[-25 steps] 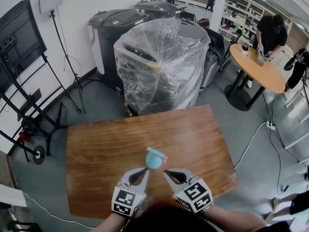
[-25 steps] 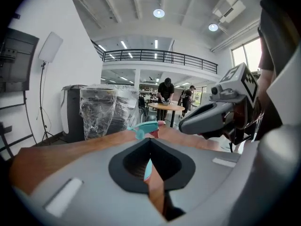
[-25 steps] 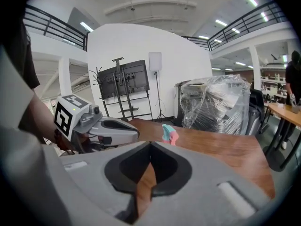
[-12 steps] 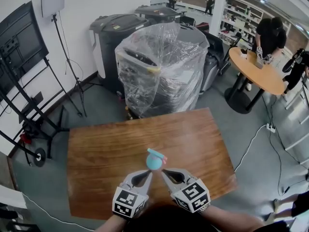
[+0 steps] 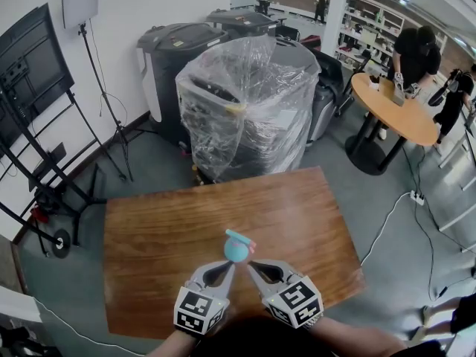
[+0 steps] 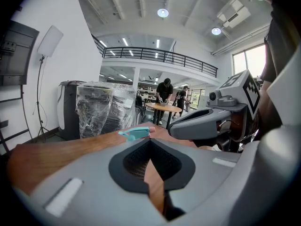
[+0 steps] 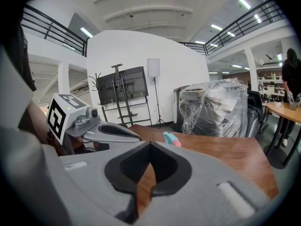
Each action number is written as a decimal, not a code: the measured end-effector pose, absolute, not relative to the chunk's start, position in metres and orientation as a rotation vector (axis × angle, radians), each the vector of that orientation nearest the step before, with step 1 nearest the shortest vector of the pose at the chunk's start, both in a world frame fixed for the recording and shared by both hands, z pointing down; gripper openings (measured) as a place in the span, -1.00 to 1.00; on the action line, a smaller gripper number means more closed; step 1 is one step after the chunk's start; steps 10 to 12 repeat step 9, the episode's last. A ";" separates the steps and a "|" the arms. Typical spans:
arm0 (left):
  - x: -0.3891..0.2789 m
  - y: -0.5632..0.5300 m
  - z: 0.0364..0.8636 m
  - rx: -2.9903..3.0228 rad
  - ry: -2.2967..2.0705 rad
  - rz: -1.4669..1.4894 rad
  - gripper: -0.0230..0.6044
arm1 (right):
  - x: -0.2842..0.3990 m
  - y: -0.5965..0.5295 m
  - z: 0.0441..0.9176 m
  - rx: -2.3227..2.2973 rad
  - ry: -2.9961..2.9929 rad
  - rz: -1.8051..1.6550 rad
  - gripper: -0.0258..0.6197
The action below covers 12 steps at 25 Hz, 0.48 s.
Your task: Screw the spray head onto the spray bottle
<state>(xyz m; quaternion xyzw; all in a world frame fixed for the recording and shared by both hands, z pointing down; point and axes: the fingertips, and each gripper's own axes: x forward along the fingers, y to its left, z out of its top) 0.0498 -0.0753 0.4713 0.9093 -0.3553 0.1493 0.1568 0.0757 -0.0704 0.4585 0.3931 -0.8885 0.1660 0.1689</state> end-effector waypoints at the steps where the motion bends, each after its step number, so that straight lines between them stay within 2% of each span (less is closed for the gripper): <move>1: 0.050 -0.075 0.472 2.602 -1.017 0.429 -0.89 | 0.076 -0.070 0.459 1.118 -2.526 0.472 -0.95; 12: 0.048 -0.075 0.471 2.607 -1.020 0.443 -0.89 | 0.073 -0.071 0.457 1.115 -2.527 0.481 -0.95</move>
